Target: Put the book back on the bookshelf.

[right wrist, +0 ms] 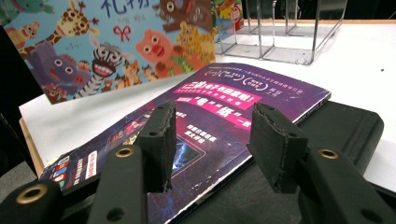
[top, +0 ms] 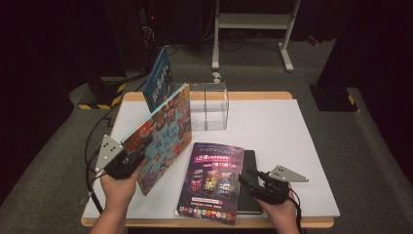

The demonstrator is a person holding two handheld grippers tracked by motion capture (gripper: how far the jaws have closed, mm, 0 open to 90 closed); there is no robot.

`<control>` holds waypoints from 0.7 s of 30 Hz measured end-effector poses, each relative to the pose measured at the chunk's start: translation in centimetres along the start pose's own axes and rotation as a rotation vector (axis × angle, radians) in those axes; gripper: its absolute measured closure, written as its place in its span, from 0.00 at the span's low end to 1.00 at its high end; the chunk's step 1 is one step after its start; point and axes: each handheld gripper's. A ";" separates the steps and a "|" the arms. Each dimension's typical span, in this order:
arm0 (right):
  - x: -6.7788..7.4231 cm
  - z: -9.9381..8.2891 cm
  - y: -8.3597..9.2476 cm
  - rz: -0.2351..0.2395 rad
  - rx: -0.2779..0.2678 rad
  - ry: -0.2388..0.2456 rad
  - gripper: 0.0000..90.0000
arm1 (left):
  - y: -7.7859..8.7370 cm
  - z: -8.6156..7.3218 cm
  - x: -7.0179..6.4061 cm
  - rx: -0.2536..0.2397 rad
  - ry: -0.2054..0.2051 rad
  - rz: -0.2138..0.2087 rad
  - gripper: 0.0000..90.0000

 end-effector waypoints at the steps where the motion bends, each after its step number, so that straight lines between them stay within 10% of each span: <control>1: 0.0 0.0 0.0 0.003 -0.001 -0.002 0.56 | 0.1 0.2 0.1 -0.005 0.004 0.011 0.90; 21: -0.1 0.3 0.5 0.015 -0.015 -0.011 0.57 | -5.3 0.6 -0.3 -0.009 0.000 0.228 0.90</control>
Point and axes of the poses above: each handheld gripper's, and its own axes: y roughly backward along the jaws, z roughly out of its top, x roughly to its left, and after that the axes turned 6 degrees about -y, right-handed
